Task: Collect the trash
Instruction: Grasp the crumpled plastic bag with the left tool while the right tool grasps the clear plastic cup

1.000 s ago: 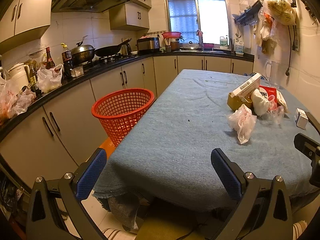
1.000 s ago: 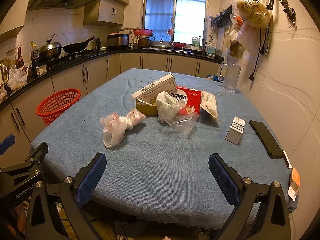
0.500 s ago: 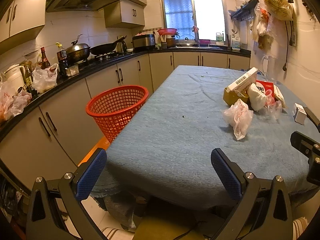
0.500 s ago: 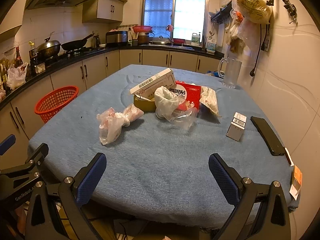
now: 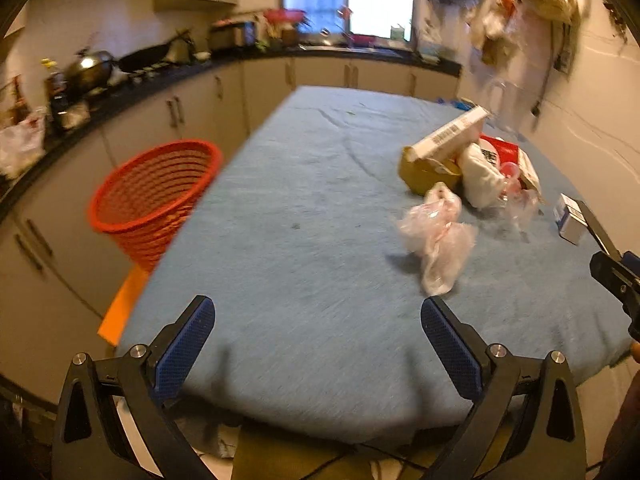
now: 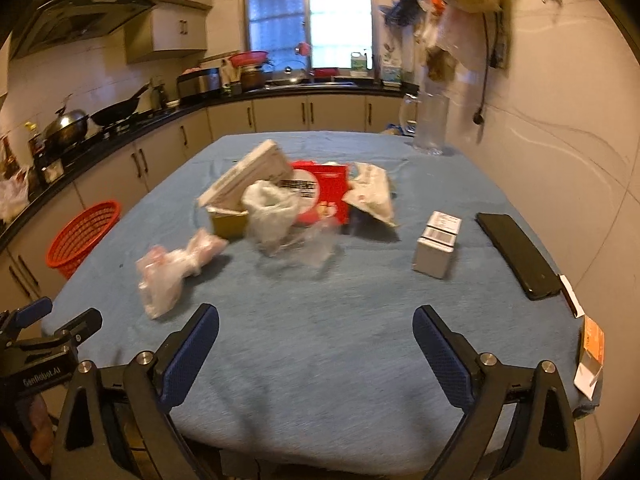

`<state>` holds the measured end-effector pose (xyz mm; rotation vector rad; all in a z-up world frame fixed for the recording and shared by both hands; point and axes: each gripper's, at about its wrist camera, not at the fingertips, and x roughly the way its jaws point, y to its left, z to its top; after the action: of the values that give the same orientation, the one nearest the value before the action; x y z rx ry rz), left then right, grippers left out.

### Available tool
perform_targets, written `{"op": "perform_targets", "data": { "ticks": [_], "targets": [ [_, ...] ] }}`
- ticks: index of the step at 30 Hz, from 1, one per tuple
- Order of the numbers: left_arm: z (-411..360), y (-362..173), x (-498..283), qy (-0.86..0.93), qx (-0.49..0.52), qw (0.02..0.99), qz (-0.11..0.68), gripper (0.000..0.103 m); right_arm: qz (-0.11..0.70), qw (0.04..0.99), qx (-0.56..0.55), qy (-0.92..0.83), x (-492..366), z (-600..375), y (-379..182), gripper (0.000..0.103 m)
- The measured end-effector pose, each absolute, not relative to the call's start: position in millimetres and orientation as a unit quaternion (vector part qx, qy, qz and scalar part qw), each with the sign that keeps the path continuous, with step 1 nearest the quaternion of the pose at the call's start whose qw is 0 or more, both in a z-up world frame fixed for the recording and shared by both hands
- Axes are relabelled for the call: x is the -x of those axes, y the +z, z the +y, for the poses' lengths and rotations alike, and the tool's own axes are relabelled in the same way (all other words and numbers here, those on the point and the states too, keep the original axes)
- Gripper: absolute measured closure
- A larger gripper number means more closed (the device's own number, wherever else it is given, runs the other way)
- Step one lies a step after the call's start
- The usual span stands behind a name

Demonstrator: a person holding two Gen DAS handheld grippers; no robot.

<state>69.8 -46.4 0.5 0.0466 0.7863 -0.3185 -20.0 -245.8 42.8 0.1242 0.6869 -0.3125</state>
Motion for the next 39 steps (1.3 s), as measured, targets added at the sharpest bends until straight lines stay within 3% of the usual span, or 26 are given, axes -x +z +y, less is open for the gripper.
{"op": "perform_targets", "data": {
  "ticks": [5, 10, 16, 23, 25, 37, 39],
  "targets": [
    [-69.9, 10.8, -100.9, -0.214, -0.016, 0.886, 0.412, 0.020, 0.349, 0.919, -0.108, -0.146, 14.2, -287.0, 41.3, 0.006],
    [-106.8, 6.9, -130.5, -0.266, -0.036, 0.854, 0.445, 0.024, 0.353, 0.915, -0.148, -0.131, 1.6, -320.5, 44.1, 0.008],
    [-142.3, -6.9, -146.1, -0.285, -0.074, 0.840, 0.456, 0.049, 0.372, 0.892, -0.249, -0.061, -30.1, -353.7, 39.7, 0.016],
    [-163.5, -27.9, -155.6, -0.300, -0.086, 0.824, 0.473, 0.049, 0.408, 0.863, -0.297, -0.018, -83.9, -347.4, 23.3, 0.020],
    [-160.3, -27.9, -153.4, -0.294, -0.095, 0.831, 0.463, 0.059, 0.414, 0.857, -0.306, -0.025, -94.9, -346.4, 16.7, 0.020],
    [-134.0, -27.2, -146.7, -0.302, -0.072, 0.843, 0.439, 0.060, 0.437, 0.835, -0.333, -0.016, -126.3, -331.9, -6.5, 0.020],
    [-132.3, -25.2, -145.2, -0.300, -0.072, 0.846, 0.434, 0.060, 0.436, 0.840, -0.323, -0.020, -124.2, -329.6, -6.2, 0.024]
  ]
}}
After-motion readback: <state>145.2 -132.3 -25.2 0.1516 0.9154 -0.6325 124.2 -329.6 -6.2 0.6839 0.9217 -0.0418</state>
